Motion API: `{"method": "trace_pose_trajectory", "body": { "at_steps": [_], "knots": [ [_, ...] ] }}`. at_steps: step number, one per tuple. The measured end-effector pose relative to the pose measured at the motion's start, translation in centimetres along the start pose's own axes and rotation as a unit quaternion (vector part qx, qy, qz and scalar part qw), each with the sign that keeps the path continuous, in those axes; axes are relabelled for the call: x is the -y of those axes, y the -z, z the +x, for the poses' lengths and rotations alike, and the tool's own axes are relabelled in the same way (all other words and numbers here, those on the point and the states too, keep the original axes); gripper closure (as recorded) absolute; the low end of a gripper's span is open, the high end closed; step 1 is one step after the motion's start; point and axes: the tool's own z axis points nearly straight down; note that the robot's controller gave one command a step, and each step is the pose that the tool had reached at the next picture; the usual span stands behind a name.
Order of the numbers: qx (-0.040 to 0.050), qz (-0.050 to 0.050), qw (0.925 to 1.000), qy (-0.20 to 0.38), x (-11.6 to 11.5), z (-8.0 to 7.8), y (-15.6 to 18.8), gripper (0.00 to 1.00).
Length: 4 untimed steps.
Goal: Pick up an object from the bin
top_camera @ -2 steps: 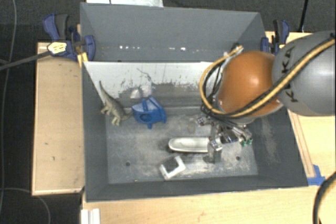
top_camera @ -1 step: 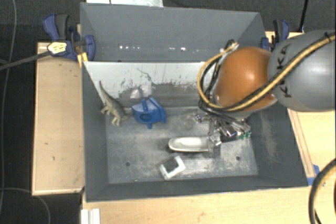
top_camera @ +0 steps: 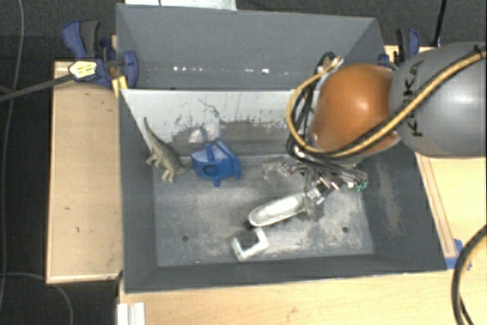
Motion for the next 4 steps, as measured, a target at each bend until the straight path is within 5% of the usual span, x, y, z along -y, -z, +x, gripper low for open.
{"method": "trace_pose_trajectory", "body": {
  "at_steps": [1, 2, 4],
  "knots": [
    [0.0006, 0.0, 0.9998, -0.021, -2.2, -0.1, -2.8, 1.0],
    [0.0006, 0.0, 0.9998, -0.022, -2.2, -0.1, -2.8, 1.0],
    [0.0023, -0.001, 0.9982, -0.059, 0.4, -2.9, -3.0, 1.0]
  ]
}}
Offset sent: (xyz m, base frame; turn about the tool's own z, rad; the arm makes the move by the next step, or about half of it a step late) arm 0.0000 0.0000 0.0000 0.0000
